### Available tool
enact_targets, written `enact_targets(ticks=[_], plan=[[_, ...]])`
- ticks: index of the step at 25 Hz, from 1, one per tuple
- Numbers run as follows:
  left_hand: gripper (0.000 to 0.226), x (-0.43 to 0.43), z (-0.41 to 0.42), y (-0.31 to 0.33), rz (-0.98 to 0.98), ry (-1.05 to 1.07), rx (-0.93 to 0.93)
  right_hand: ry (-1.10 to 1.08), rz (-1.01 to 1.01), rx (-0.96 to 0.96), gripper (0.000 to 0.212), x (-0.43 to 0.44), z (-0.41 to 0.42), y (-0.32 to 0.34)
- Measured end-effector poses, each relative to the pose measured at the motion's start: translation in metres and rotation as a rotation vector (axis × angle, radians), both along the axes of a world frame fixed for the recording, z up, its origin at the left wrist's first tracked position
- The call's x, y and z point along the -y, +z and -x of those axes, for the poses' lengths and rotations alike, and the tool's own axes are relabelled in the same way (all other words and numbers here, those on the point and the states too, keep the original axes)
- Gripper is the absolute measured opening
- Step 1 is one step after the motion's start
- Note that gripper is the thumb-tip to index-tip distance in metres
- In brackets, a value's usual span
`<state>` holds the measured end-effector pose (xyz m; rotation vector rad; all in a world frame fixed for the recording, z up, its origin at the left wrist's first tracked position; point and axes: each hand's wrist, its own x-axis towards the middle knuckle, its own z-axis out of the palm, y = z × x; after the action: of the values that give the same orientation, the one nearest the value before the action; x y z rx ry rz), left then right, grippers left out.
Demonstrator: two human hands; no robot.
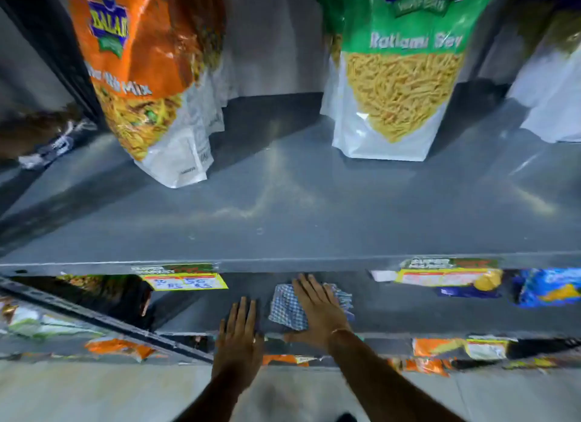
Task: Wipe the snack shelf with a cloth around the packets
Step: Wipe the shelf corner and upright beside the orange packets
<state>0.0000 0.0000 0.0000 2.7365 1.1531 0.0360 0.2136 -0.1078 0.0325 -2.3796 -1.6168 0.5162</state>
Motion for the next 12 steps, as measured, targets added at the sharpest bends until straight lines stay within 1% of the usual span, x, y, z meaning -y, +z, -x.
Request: enact_targets(ticks=[1, 2, 4, 6, 8, 10, 12], plan=[[0.073, -0.002, 0.000, -0.004, -0.002, 0.008, 0.028, 0.017, 0.005, -0.003, 0.129, -0.005, 0.003, -0.001], [0.074, -0.001, -0.001, 0.002, 0.023, 0.026, 0.030, -0.020, 0.006, 0.023, 0.129, -0.005, 0.005, -0.001], [0.075, 0.003, -0.005, 0.010, 0.087, 0.033, -0.009, -0.060, 0.037, 0.048, 0.128, -0.003, 0.009, -0.003], [0.075, 0.002, -0.002, 0.008, 0.101, 0.012, -0.024, -0.081, 0.039, 0.045, 0.126, -0.004, 0.014, -0.005], [0.073, 0.001, 0.002, 0.006, 0.079, -0.002, -0.042, -0.065, 0.047, 0.095, 0.124, -0.003, 0.018, -0.004], [0.071, 0.007, 0.002, 0.005, 0.084, 0.001, -0.025, -0.062, 0.060, 0.105, 0.118, 0.005, 0.023, -0.005], [0.070, 0.004, 0.018, 0.006, 0.103, 0.014, 0.010, -0.005, 0.056, 0.160, 0.107, 0.008, 0.041, -0.004]])
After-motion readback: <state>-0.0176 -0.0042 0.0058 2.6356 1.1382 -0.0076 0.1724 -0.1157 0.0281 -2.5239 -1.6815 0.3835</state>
